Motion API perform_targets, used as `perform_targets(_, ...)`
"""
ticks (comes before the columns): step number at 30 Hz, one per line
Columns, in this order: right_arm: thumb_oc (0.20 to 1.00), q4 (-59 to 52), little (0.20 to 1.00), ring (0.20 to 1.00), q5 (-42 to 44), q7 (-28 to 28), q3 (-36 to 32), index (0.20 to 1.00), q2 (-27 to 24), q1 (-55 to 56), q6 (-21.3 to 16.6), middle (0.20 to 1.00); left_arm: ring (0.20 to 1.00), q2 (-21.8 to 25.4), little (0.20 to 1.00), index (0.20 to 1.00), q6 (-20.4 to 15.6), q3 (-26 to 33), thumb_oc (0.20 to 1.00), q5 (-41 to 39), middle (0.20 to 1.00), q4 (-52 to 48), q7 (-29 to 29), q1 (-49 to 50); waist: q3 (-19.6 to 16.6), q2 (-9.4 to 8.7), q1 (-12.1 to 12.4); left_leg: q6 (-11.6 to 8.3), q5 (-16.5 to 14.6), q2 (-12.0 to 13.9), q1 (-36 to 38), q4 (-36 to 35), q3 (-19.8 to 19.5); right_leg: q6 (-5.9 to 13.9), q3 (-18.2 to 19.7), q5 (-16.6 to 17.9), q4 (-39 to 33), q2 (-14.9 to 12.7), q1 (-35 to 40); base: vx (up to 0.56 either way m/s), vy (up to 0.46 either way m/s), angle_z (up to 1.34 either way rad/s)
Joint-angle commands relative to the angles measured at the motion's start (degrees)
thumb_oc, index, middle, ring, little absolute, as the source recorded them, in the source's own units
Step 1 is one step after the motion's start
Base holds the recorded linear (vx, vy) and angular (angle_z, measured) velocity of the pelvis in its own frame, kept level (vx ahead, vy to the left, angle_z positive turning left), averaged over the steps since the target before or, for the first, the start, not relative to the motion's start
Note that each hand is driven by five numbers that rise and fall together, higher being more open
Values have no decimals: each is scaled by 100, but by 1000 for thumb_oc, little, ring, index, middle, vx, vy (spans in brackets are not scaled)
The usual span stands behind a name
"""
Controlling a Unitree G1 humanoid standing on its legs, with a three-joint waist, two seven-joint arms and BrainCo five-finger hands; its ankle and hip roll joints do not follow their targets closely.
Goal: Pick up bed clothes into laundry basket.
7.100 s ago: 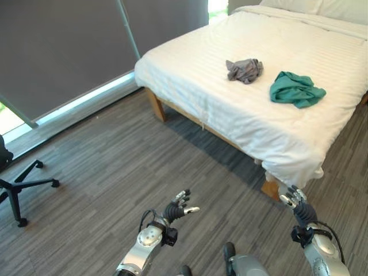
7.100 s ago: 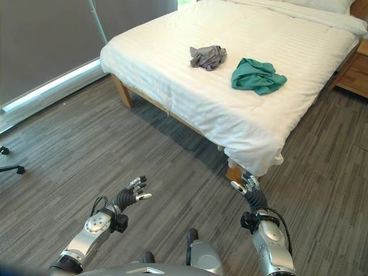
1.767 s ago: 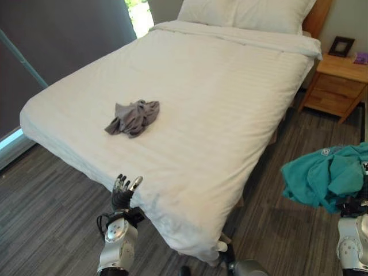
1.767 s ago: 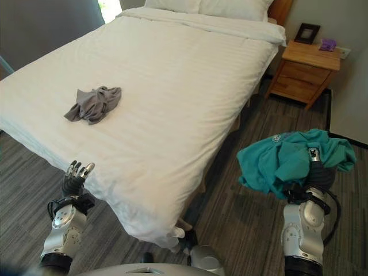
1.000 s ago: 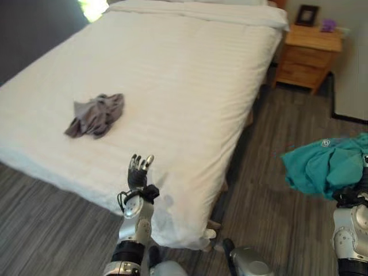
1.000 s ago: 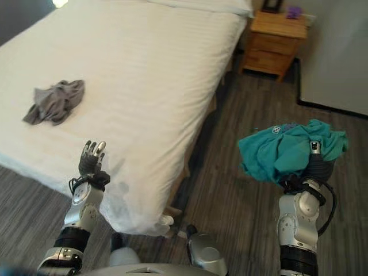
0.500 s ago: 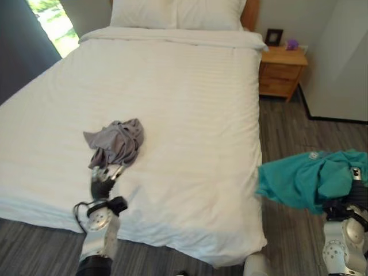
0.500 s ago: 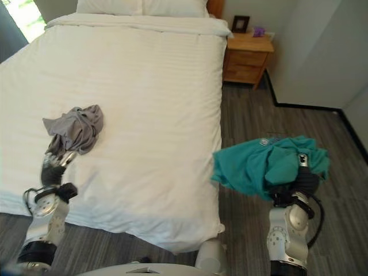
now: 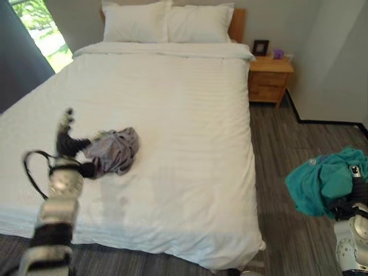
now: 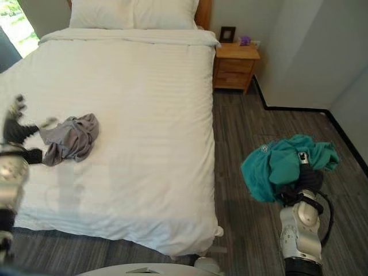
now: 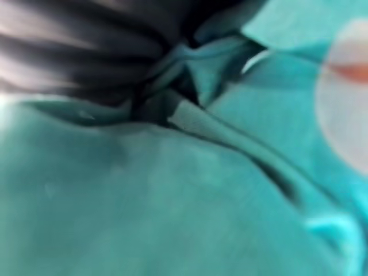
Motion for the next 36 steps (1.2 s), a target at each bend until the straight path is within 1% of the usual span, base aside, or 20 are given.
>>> perform_targets(1, 200, -359, 200, 200, -15, 287, 42, 200, -133, -72, -188, 200, 1000, 1001, 1000, 1000, 214, -1030, 1000, 921, 1000, 1524, 4, -2000, 107, -321, -318, 49, 144, -114, -281, -14, -218, 160, 198, -85, 14, -188, 287, -56, 32, 4)
perform_targets(3, 200, -348, 200, 200, 41, 337, 190, 200, -216, -64, -217, 200, 1000, 1140, 1000, 1000, 396, -1521, 1000, 1142, 1000, 2526, -251, -2698, 190, -300, -446, 41, 176, -106, -381, -14, -152, 207, 219, -41, 36, -216, 184, -72, 36, 0)
perform_targets(4, 200, -359, 200, 200, 69, 356, 191, 200, -176, -35, -227, 200, 1000, 1112, 1000, 1000, 345, -1711, 1000, 1122, 1000, 2688, -202, -3002, 224, -336, -448, 40, 183, -101, -431, -14, -147, 219, 221, -27, 43, -223, 137, -73, 30, -3)
perform_targets(5, 200, -350, 200, 200, 106, 377, 219, 200, -194, -43, -242, 200, 1000, 1081, 1000, 1000, 395, -1960, 1000, 1273, 1000, 2990, -291, -3309, 272, -355, -473, 35, 197, -94, -495, -14, -130, 238, 233, -2, 53, -226, 59, -45, 12, 1)
perform_targets(6, 200, -348, 200, 200, 106, 378, 213, 200, -185, -45, -243, 200, 1000, 1080, 1000, 1000, 392, -1985, 1000, 1271, 1000, 3004, -292, -3338, 272, -361, -466, 35, 198, -94, -499, -14, -130, 238, 233, -2, 55, -226, 54, -87, 25, -3)
perform_targets(7, 200, -368, 200, 200, 176, 374, 250, 200, -261, -48, -289, 200, 1000, 1041, 1000, 1000, 432, -2267, 1000, 1443, 1000, 3214, -332, -3719, 382, -377, -530, 36, 230, -77, -616, -14, -125, 264, 256, 43, 59, -238, -63, -110, 26, -3)
perform_targets(9, 200, -345, 200, 200, 267, 347, 304, 200, -294, -157, -358, 200, 1000, 999, 1000, 1000, 546, -2637, 1000, 1627, 1000, 3485, -324, -4251, 576, -438, -546, 42, 295, -61, -829, -14, -149, 282, 287, 108, 94, -241, -300, -167, 34, -1)
perform_targets(14, 200, -363, 200, 200, 258, 364, 519, 200, -368, -246, -346, 200, 1000, 899, 1000, 1000, 674, -2889, 1000, 1558, 1000, 3810, -259, -4913, 943, -617, -587, 48, 412, -47, -1260, -14, -159, 339, 375, 334, 40, -269, -714, -99, 17, -3)
perform_targets(15, 200, -357, 200, 200, 258, 365, 514, 200, -354, -259, -347, 200, 1000, 900, 1000, 1000, 673, -2923, 1000, 1553, 1000, 3825, -260, -4956, 935, -626, -582, 49, 418, -48, -1283, -14, -159, 339, 376, 338, 43, -270, -739, -78, 22, -4)
perform_targets(16, 200, -427, 200, 200, 250, 374, 590, 200, -356, -265, -359, 200, 1000, 896, 1000, 1000, 727, -2866, 1000, 1500, 1000, 3934, -185, -5007, 1061, -711, -614, 52, 447, -47, -1418, -14, -150, 360, 445, 438, 8, -267, -881, -40, 21, -3)
perform_targets(17, 200, -428, 200, 200, 250, 374, 591, 200, -354, -268, -358, 200, 1000, 898, 1000, 1000, 727, -2870, 1000, 1498, 1000, 3936, -185, -5013, 1052, -712, -611, 53, 449, -47, -1430, -14, -144, 361, 451, 444, 6, -267, -895, -60, 50, -7)
perform_targets(18, 200, -505, 200, 200, 163, 412, 693, 200, -332, -203, -335, 200, 1000, 946, 1000, 1000, 777, -2693, 1000, 1359, 1000, 4052, -67, -5046, 1152, -791, -619, 60, 462, -53, -1548, -14, -115, 394, 499, 541, -59, -281, -1019, -25, 41, -8)
perform_targets(19, 200, -521, 200, 200, 123, 431, 724, 200, -350, -187, -318, 200, 1000, 1033, 1000, 1000, 779, -2731, 1000, 1380, 1000, 4079, -42, -5080, 1170, -814, -634, 59, 465, -46, -1584, -14, -95, 403, 514, 562, -72, -281, -1059, -29, 50, -17)
perform_targets(20, 200, -533, 200, 200, 72, 447, 762, 200, -326, -143, -327, 200, 1000, 1106, 1000, 1000, 787, -2651, 1000, 1340, 1000, 4133, 69, -5059, 1197, -878, -638, 58, 465, -49, -1645, -14, -61, 423, 542, 601, -93, -277, -1122, -12, 33, -19)
perform_targets(22, 200, -616, 200, 200, 24, 493, 794, 200, -310, -44, -340, 200, 1000, 1224, 1000, 1000, 781, -2441, 1000, 1203, 1000, 4167, 222, -4937, 1214, -935, -642, 65, 451, -55, -1705, -14, -18, 430, 604, 633, -106, -282, -1205, 4, 38, -18)
perform_targets(23, 200, -637, 200, 200, 5, 503, 806, 200, -310, 26, -359, 200, 1000, 1293, 1000, 1000, 791, -2285, 1000, 1104, 1000, 4114, 353, -4845, 1219, -951, -634, 69, 443, -62, -1736, -14, -12, 432, 618, 638, -109, -292, -1238, 16, 38, -13)
perform_targets(26, 200, -644, 200, 200, -47, 477, 797, 200, -370, 72, -453, 200, 1000, 1390, 1000, 1000, 786, -2333, 1000, 1336, 1000, 3840, 660, -4762, 1269, -998, -606, 70, 426, -82, -1786, -14, -14, 447, 599, 648, -114, -305, -1300, 0, 16, -8)
perform_targets(28, 200, -642, 200, 200, -71, 488, 838, 200, -441, 40, -509, 200, 1000, 1554, 1000, 1000, 745, -2332, 1000, 1342, 1000, 3597, 842, -4661, 1312, -1008, -552, 75, 418, -90, -1826, -14, -46, 457, 582, 652, -117, -321, -1328, 0, 0, 0)
perform_targets(31, 200, -630, 200, 200, -107, 555, 940, 200, -475, 10, -487, 200, 1000, 1630, 1000, 1000, 737, -2363, 1000, 1307, 1000, 3528, 805, -4651, 1317, -993, -506, 80, 399, -100, -1809, -14, -72, 460, 560, 641, -122, -327, -1309, 0, 0, 0)
perform_targets(36, 200, -612, 200, 200, -93, 621, 1024, 200, -470, -71, -469, 200, 1000, 1625, 1000, 1000, 730, -2380, 1000, 1320, 1000, 3541, 746, -4640, 1365, -993, -444, 79, 388, -100, -1805, -14, -124, 461, 513, 610, -130, -329, -1276, -1, -2, 1)
